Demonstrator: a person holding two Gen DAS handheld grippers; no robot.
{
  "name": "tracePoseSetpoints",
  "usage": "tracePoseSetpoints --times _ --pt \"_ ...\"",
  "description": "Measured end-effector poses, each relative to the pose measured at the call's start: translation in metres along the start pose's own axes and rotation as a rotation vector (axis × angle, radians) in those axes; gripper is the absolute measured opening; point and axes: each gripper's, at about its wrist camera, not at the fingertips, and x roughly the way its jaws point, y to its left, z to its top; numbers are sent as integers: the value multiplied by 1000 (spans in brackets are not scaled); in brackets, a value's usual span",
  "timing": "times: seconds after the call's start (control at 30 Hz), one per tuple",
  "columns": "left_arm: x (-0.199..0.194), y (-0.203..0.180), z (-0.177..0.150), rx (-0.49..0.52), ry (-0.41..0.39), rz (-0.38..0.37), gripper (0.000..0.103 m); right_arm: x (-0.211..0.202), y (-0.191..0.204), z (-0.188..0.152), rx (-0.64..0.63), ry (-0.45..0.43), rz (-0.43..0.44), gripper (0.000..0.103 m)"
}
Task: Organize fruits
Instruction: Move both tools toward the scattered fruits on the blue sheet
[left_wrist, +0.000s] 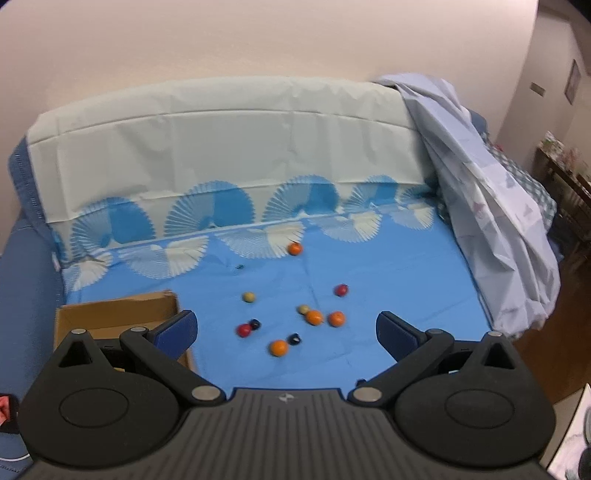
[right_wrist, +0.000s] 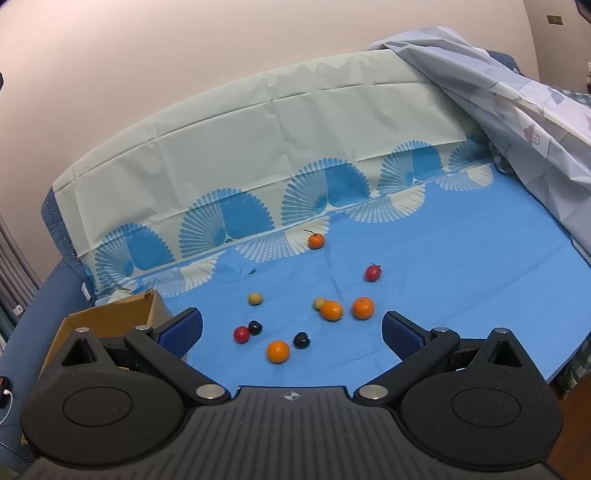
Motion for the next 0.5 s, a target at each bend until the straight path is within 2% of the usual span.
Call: tracePoseSetpoints --times 0.27,0.43,0.5 --pt "23 -17 -1 18 -5 7 103 13 -23 -2 16 0 -26 103" --pt "50 -29 -3 58 -20 68 103 25 -39 -2 29 8 -50 103" --pt "69 -28 -3 48 8 60 103 32 -45 -4 30 10 -70 103"
